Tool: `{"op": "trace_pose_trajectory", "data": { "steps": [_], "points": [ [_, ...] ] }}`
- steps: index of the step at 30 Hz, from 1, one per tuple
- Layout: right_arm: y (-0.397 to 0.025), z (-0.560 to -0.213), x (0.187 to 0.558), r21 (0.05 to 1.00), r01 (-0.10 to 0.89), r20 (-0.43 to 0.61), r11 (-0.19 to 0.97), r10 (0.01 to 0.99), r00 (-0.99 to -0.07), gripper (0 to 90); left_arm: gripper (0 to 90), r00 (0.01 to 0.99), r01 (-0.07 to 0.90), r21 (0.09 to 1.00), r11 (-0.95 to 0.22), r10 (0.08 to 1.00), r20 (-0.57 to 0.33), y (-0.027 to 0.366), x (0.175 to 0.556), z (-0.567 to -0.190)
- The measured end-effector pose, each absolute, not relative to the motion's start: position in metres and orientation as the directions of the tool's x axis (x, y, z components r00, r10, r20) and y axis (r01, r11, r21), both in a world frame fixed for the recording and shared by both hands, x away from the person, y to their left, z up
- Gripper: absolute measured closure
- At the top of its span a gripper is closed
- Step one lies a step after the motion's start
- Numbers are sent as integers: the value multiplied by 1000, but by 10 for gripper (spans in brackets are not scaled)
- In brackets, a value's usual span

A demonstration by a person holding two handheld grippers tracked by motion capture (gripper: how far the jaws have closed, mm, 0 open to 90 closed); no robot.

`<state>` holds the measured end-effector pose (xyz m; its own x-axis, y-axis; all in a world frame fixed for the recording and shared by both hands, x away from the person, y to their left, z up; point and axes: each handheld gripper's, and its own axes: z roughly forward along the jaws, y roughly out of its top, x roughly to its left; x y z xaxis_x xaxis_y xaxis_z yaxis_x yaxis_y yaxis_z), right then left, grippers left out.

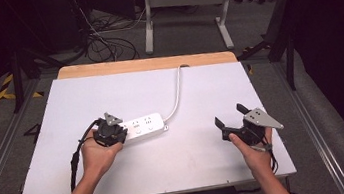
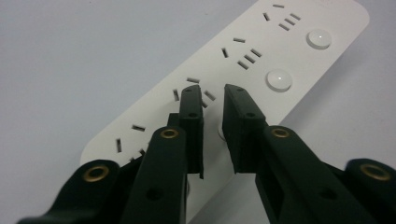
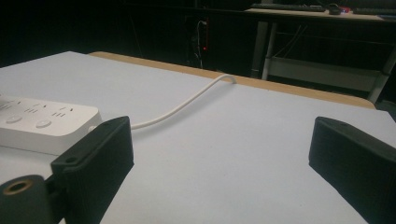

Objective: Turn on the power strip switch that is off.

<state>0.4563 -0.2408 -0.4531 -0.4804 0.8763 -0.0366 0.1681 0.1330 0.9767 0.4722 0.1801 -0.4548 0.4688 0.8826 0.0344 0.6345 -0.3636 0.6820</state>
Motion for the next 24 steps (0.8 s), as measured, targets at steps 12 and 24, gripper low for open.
{"op": "trace_pose_trajectory", "data": {
  "steps": [12,24],
  "points": [
    [-240,-453,456,976,172,-33,131,876,-481,70,531,466,620,694,-366,883,49,184,474,-455],
    [-241,-453,456,977,169,-35,133,875,-483,70,69,385,579,763,-288,921,56,190,469,-448]
  ]
}}
